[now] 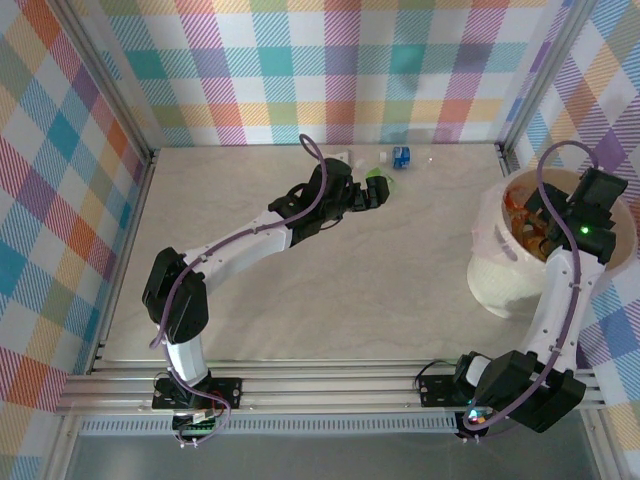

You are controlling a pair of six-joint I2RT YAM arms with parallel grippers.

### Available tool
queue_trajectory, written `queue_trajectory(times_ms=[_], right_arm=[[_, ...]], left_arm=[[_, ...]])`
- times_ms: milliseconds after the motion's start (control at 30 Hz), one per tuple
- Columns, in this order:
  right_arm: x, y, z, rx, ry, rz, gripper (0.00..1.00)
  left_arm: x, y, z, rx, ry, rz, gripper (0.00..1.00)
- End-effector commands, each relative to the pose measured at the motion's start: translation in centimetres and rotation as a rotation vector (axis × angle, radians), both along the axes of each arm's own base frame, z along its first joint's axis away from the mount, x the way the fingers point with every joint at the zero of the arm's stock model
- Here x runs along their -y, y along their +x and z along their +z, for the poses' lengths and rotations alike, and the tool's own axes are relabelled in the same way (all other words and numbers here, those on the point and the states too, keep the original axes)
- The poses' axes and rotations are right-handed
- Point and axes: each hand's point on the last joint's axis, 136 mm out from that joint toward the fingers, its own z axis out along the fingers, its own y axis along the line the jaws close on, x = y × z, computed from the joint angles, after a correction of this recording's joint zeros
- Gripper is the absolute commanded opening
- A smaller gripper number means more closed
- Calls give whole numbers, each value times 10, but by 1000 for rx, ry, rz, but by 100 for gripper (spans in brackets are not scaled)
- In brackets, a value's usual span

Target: Put the plastic bottles in the bin

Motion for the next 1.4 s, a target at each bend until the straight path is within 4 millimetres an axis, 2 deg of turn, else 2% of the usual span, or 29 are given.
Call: queue_trajectory(times_ms=[0,100,200,300,400,533,633,767,833,1033,1133,1367], right_arm=[[-14,1,7,32,58,48,100],[-32,3,25,84,81,131,100],[-60,6,48,160,118,234,100],[-100,11,72,238,136,379,100],[-149,19,92,308,181,551,100],[-218,35,95,325,239,771,100],[-251,55,76,273,238,850,100],[-294,88,32,149,173,938,100],[-307,108,11,113,129,962,100],[-318,171,-64,-23,32,982,100],[-316,201,-97,-93,-46,988,100],[-312,259,-157,-254,-154,979,100]], left_arm=[[0,-8,11,23,0,-2,100],[-2,-7,12,28,6,2,100],[-5,-6,13,36,14,18,100],[-9,-6,19,51,6,30,100],[-15,-6,23,66,-5,58,100],[-36,-5,21,71,3,158,100],[-60,-5,16,69,8,258,100],[-96,-11,6,47,28,414,100],[-109,-14,0,31,38,463,100],[-115,-22,-14,1,68,444,100],[-114,-26,-16,12,72,415,100],[-130,-31,-18,26,102,450,100]])
